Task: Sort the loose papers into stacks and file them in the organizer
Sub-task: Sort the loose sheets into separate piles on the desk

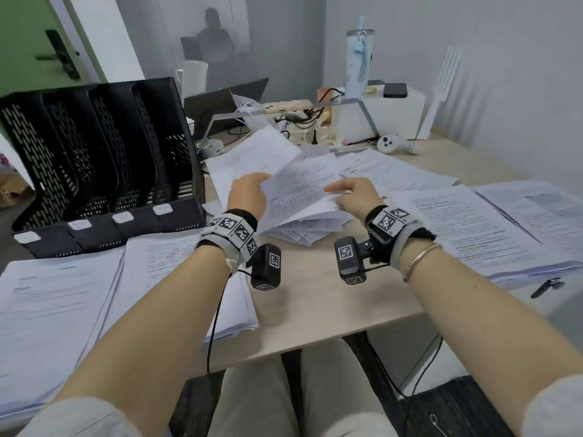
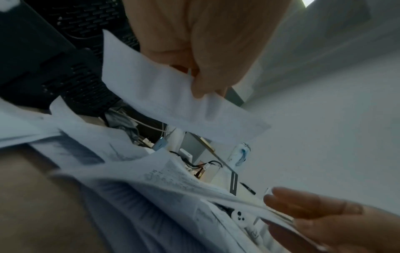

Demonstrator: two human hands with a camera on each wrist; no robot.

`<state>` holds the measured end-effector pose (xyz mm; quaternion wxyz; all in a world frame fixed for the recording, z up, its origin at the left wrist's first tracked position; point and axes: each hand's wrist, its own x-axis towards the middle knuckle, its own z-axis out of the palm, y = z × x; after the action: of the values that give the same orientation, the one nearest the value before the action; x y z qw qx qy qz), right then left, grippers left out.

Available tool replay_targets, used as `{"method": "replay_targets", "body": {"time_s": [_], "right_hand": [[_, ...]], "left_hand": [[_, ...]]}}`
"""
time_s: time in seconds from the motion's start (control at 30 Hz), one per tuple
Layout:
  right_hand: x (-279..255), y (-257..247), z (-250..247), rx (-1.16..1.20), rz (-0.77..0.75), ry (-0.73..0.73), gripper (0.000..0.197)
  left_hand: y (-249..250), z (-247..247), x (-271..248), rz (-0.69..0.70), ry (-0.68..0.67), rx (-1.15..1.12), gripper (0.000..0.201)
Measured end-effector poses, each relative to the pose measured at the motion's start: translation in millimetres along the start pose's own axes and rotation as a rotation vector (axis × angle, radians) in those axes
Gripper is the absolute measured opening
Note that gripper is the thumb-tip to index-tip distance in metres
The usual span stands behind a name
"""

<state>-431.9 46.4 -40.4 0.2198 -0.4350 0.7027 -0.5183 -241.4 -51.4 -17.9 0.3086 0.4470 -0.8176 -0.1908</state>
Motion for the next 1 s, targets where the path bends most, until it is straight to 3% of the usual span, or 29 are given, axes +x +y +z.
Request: {"method": "replay_targets", "body": {"time_s": [0.1, 0.23, 0.3, 0.4, 0.43, 0.53, 0.57, 0.8, 1.0], "right_hand": [[7, 3, -7, -0.04, 0.027, -0.002, 0.019], [32, 8, -37, -0.201, 0.078, 0.061, 0.022], [50, 11, -53, -0.295, 0.145, 0.041, 0.026], [72, 13, -64, -0.426, 0.207, -0.02, 0.028], [79, 15, -66, -0.443, 0.217, -0.04, 0.028], [97, 19, -64, -0.462, 0.257, -0.127, 0.032], [102, 22, -63, -0.469, 0.272, -0.144, 0.033], [119, 46, -51, -0.632, 0.415, -0.211, 0.046], [120, 47, -48, -0.732, 0.419, -0.261, 0.041]], "left_hand": [[-1, 16, 5, -0.154, -0.193, 0.108, 0.042], [14, 25, 20, -0.125, -0.526, 0.333, 0.018], [25, 30, 34, -0.094, -0.597, 0.357, 0.026], [37, 37, 52, -0.096, -0.641, 0.392, 0.018], [37, 42, 59, -0.114, -0.663, 0.374, 0.026], [35, 60, 73, -0.164, -0.689, 0.334, 0.076], [36, 67, 75, -0.156, -0.686, 0.337, 0.083], [29, 115, 81, -0.106, -0.775, 0.523, 0.11], [17, 128, 84, -0.105, -0.788, 0.534, 0.112]]}}
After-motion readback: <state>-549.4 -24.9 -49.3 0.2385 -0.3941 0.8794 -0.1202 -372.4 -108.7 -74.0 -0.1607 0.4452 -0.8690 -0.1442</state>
